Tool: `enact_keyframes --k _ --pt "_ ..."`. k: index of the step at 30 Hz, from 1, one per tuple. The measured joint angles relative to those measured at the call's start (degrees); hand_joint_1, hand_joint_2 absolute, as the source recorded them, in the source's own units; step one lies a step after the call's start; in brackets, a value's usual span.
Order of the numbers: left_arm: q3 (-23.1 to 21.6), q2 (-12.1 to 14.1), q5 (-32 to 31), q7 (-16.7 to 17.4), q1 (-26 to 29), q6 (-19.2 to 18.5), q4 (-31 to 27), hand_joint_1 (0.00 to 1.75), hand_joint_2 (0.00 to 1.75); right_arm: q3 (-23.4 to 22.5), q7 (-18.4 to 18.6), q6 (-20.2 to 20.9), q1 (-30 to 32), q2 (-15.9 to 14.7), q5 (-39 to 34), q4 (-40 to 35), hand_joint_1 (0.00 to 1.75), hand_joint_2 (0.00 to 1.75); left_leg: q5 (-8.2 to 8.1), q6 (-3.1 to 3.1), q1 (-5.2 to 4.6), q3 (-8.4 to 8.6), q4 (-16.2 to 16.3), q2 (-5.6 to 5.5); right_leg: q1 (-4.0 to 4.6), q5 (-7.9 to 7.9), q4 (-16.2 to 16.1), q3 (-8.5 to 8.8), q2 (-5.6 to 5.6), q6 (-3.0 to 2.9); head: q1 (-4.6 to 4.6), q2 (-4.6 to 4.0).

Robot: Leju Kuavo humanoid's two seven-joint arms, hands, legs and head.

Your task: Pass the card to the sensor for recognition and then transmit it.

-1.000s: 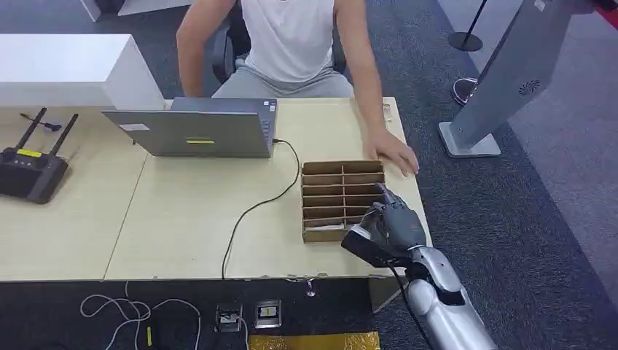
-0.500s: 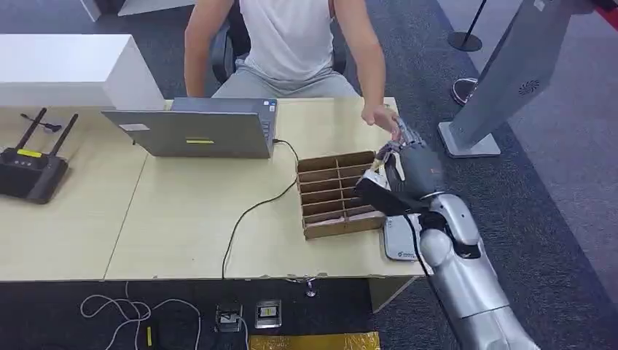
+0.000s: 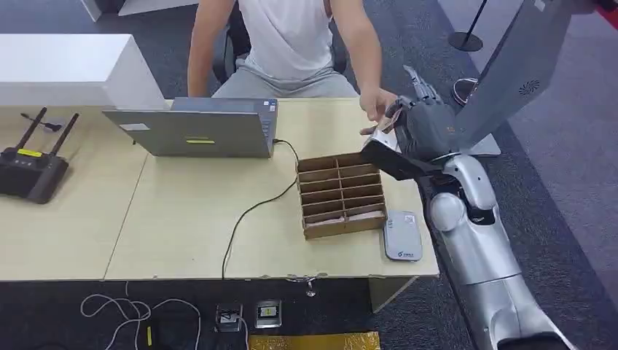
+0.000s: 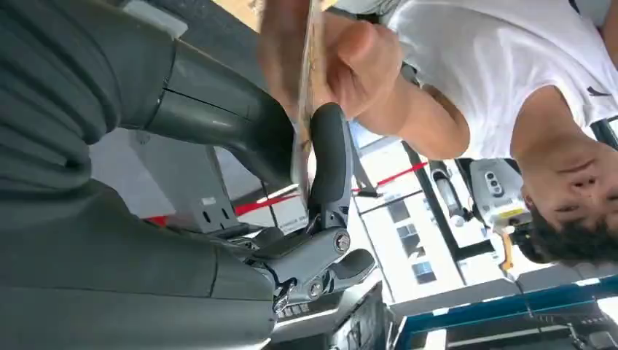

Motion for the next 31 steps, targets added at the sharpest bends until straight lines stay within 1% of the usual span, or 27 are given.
enact_keyframes --k 2,6,8,9,10,11,12,14,18,25,29,31 --pt "-0.07 0.0 -0.63 0.0 -0.39 -0.55 0.0 0.0 0.0 0.02 -0.61 -0.57 -1.72 0.0 0.68 2.28 1.75 1.75 0.0 0.0 0.0 0.0 0.0 0.0 0.0 0.0 0.0 0.0 -0.01 0.0 0.02 0.0" --pt "-0.39 0.0 -1.75 0.2 -1.27 -1.53 -0.04 0.0 0.0 0.07 -2.47 -3.63 -6.36 0.0 2.05 10.06 1.75 1.75 0.01 0.0 0.0 -0.02 0.0 -0.02 0.0 0.01 0.01 0.02 -0.03 0.0 0.0 0.0" --pt "-0.55 0.0 -2.01 0.35 -1.6 -1.84 -0.11 0.0 0.0 0.09 -2.64 -4.57 -8.6 0.0 2.89 13.53 1.75 1.75 0.01 0.0 0.0 -0.02 0.01 -0.05 0.0 0.01 0.01 0.02 -0.04 0.0 0.0 0.0" --pt "-0.57 0.0 -2.2 0.5 -1.76 -1.94 -0.11 0.0 0.0 0.11 -2.64 -4.72 -9.61 0.0 3.37 15.39 1.71 1.75 0.01 0.0 0.0 -0.02 0.01 -0.05 0.0 0.01 0.01 0.02 -0.05 0.0 0.0 0.0" --pt "-0.61 0.0 -2.32 0.61 -1.92 -2.08 -0.11 0.0 0.0 0.11 -2.6 -4.83 -10.56 0.0 3.87 17.47 1.71 1.75 0.01 0.0 0.0 -0.02 0.01 -0.07 0.0 0.01 0.01 0.02 -0.07 0.0 0.02 0.0" --pt "-0.63 0.0 -2.38 0.63 -2.04 -2.19 -0.11 0.0 0.0 0.13 -2.49 -4.85 -11.43 0.0 4.31 19.08 1.54 1.75 0.01 0.0 0.0 -0.04 0.01 -0.09 0.0 0.01 0.01 0.01 -0.09 0.0 0.0 0.0" --pt "-0.77 0.0 -2.51 0.68 -2.19 -2.38 -0.11 0.0 0.0 0.15 -2.29 -4.85 -12.37 0.0 4.94 21.15 0.56 1.75 0.01 0.0 0.0 -0.05 0.01 -0.11 0.0 0.01 0.01 0.0 -0.12 0.0 0.0 0.0" --pt "-1.05 0.0 -2.8 0.74 -2.4 -2.6 -0.11 0.0 0.0 0.35 -1.88 -4.72 -14.42 0.02 6.14 25.45 0.0 1.75 0.01 0.0 0.0 -0.06 0.01 -0.12 0.0 0.01 0.01 0.01 -0.15 0.0 0.0 0.0" --pt "-1.53 0.02 -2.91 0.74 -2.57 -2.75 -0.11 0.0 0.0 0.79 -1.01 -4.78 -16.76 0.31 7.71 32.14 0.0 1.75 0.01 0.0 0.0 -0.06 0.01 -0.12 0.0 0.01 0.01 0.01 -0.17 0.0 0.0 0.0" --pt "-1.66 0.31 -2.71 0.74 -2.56 -2.88 -0.11 0.0 0.0 0.96 -0.37 -5.6 -19.37 0.63 8.48 37.51 0.0 1.75 0.01 0.0 0.0 -0.06 0.02 -0.12 0.0 0.01 0.01 -0.01 -0.16 0.0 0.0 0.0" --pt "-1.68 0.35 -2.36 0.74 -2.48 -2.8 -0.11 0.0 0.0 0.94 -0.3 -7.23 -20.47 0.64 8.26 38.99 0.0 1.75 0.01 0.0 0.0 -0.06 0.02 -0.12 0.0 0.01 0.01 -0.02 -0.14 0.0 0.0 0.0" --pt "-1.68 0.55 -1.92 0.72 -2.35 -2.47 -0.11 0.0 0.0 0.87 -0.37 -9.67 -22.48 0.57 6.77 40.65 0.0 1.75 0.01 0.0 -0.01 -0.05 0.03 -0.07 -0.01 0.02 0.02 -0.07 -0.08 0.01 -0.04 0.0"
